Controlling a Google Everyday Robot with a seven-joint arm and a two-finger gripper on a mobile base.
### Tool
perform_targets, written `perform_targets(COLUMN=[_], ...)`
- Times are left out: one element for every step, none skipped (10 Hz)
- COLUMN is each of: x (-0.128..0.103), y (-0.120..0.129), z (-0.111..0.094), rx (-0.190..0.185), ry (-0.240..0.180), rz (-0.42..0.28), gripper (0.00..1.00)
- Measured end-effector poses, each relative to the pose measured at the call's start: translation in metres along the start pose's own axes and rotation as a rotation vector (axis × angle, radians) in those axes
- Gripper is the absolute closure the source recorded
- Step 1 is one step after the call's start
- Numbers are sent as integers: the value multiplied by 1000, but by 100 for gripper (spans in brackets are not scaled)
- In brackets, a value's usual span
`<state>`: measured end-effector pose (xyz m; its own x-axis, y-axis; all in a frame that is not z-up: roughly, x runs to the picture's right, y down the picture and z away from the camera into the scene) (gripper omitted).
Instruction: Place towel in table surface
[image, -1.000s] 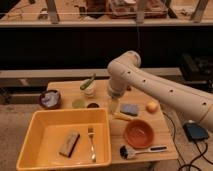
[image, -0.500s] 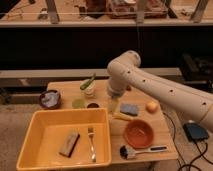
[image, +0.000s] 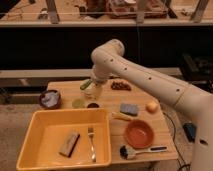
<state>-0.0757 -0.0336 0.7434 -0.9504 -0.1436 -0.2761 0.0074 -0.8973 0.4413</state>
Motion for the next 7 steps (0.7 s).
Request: perform_targets(x=[20,41,53,52,50,52,53], y=[12,23,29,29,30,30,30], z=[8,16,20,20,19,21,22], rx=[-4,-11,-14,-14,-16,-14,-10], ry=[37,66,80,80,79,80,81], rz=[-8,-25,-36,-35,-31,-34,-33], gripper=[20,20,20,20,20,20,20])
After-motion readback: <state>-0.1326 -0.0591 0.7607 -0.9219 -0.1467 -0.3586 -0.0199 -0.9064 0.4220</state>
